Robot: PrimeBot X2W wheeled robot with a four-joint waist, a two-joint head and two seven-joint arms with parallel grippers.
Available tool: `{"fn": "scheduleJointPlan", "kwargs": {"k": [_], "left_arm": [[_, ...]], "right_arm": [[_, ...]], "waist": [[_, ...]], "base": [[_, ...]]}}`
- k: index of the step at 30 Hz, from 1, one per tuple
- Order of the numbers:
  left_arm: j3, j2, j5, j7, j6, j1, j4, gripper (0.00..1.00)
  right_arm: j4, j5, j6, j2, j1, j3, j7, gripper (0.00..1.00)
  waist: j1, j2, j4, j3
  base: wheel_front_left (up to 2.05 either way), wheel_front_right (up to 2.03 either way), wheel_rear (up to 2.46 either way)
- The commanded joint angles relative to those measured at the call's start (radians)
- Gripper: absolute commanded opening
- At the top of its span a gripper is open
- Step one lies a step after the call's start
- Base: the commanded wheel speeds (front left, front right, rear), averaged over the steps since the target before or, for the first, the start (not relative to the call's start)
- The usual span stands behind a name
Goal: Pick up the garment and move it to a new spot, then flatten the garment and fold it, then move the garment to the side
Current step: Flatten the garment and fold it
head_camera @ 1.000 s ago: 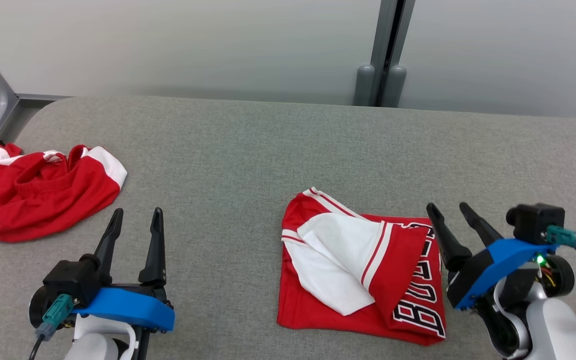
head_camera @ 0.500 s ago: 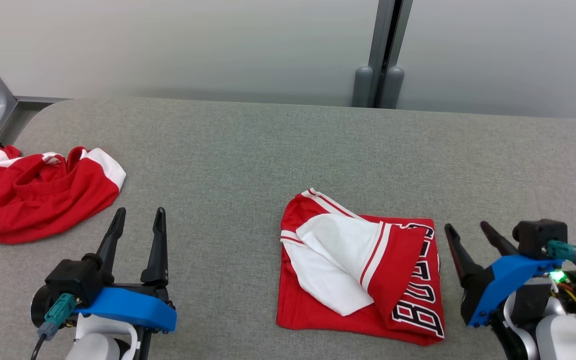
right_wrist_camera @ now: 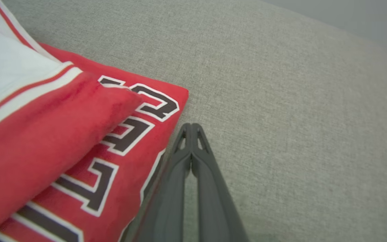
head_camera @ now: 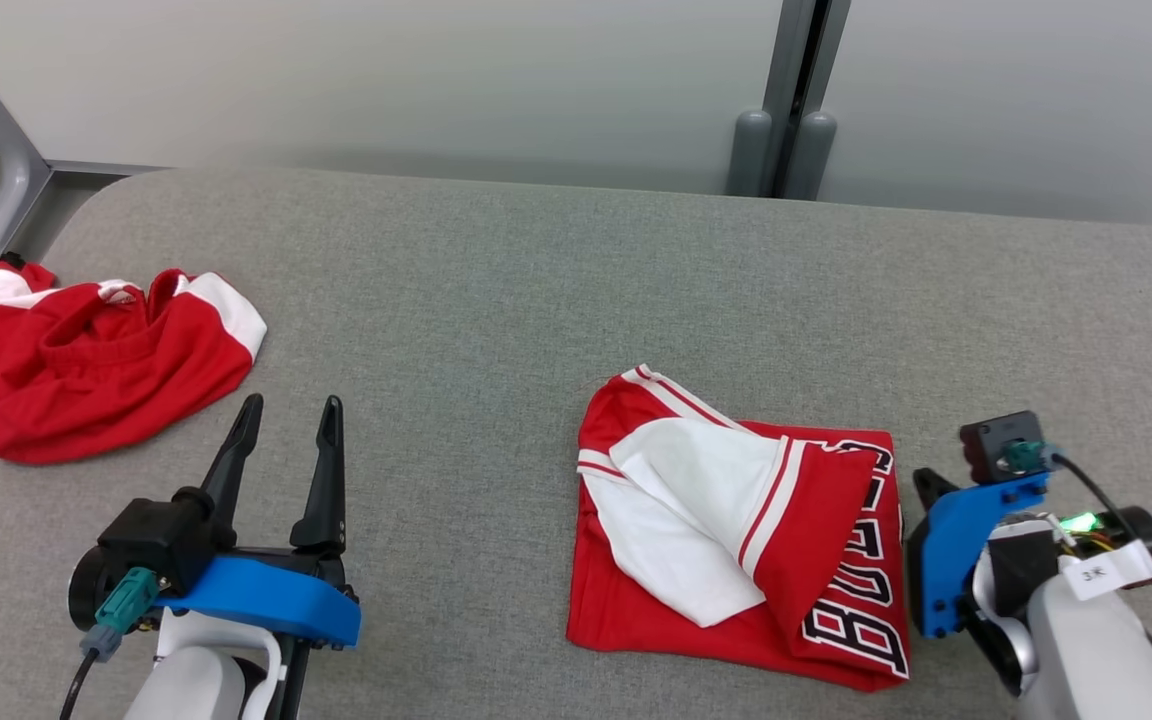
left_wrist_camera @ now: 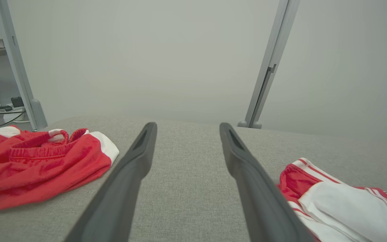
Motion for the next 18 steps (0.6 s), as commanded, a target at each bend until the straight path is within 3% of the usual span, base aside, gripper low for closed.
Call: {"fn": "scheduleJointPlan", "kwargs": {"k": [1, 10, 18], "left_arm": [[-0.002, 0.006, -0.002, 0.0, 0.001, -0.013, 0.001, 1.0], [-0.003, 0.013, -0.007, 0.003, 0.011, 0.0, -0.002, 1.0], [-0.007, 0.015, -0.015, 0.001, 0.011, 0.004, 0.002, 1.0]], "right_arm": [[0.013, 0.012, 0.0, -0.001, -0.016, 0.016, -0.011, 0.0], [0.091, 0.076, 0.0, 0.014, -0.053, 0.177, -0.055, 0.0], [-0.008, 0.173, 0.0, 0.029, 0.001, 0.43, -0.084, 0.0]], "waist": [[-0.0001, 0.0001, 0.002, 0.002], [-0.0001, 0.0001, -0.003, -0.006], [-0.0001, 0.0001, -0.006, -0.022]], "base": [[0.0, 0.0, 0.0], [0.0, 0.0, 0.0], [0.0, 0.0, 0.0]]}}
